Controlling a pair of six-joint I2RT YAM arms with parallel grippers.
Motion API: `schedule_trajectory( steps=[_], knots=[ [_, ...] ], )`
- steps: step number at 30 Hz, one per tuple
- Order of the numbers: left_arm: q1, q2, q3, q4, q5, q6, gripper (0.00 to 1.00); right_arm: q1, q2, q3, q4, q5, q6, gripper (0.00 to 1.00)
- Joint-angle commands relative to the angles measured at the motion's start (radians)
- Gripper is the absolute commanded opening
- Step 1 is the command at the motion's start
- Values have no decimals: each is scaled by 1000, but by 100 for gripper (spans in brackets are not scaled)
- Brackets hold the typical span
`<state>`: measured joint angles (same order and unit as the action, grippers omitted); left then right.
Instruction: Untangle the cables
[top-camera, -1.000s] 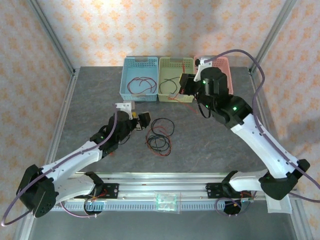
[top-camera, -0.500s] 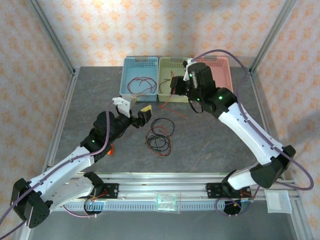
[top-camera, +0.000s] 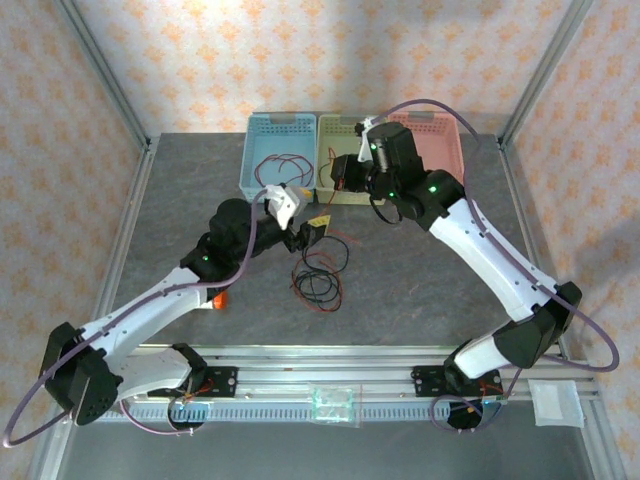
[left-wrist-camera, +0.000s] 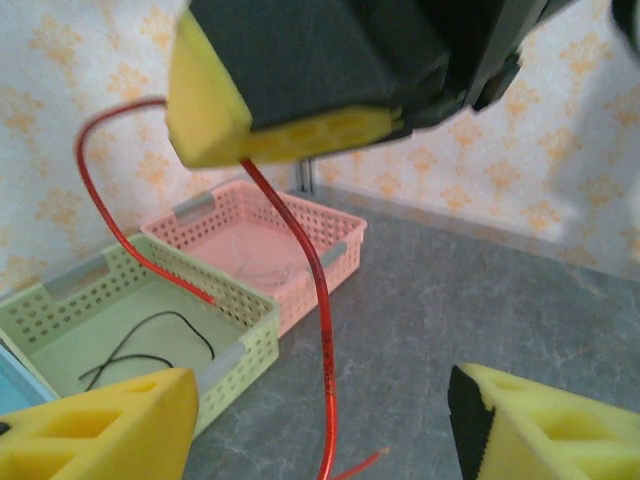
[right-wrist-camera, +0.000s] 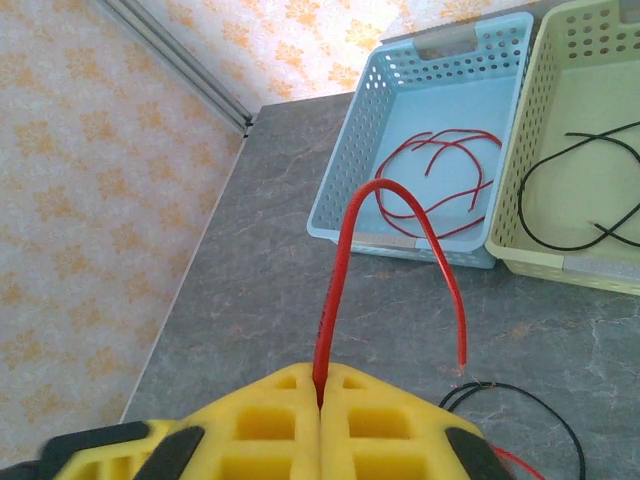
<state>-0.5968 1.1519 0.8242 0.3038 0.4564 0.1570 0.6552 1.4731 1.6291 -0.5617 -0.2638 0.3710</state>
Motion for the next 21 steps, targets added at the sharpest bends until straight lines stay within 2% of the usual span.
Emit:
schedule_trajectory(
  steps=[1, 12, 17, 20, 21],
  knots=[
    [-8, 26, 30, 30, 45, 6, 63, -3, 6, 33, -14, -18, 6, 0],
    [-8, 90, 5, 102, 56, -42, 28, -3, -2, 24, -12, -25, 15, 0],
    [-8, 87, 7, 71, 69, -33, 13, -3, -12, 5, -4, -4, 20, 0],
    [-8, 91, 17, 46, 87, -28, 0, -3, -14, 1, -6, 15, 20, 0],
    [-8, 91, 18, 42, 85, -37, 0, -4, -18, -3, 0, 18, 20, 0]
  ],
)
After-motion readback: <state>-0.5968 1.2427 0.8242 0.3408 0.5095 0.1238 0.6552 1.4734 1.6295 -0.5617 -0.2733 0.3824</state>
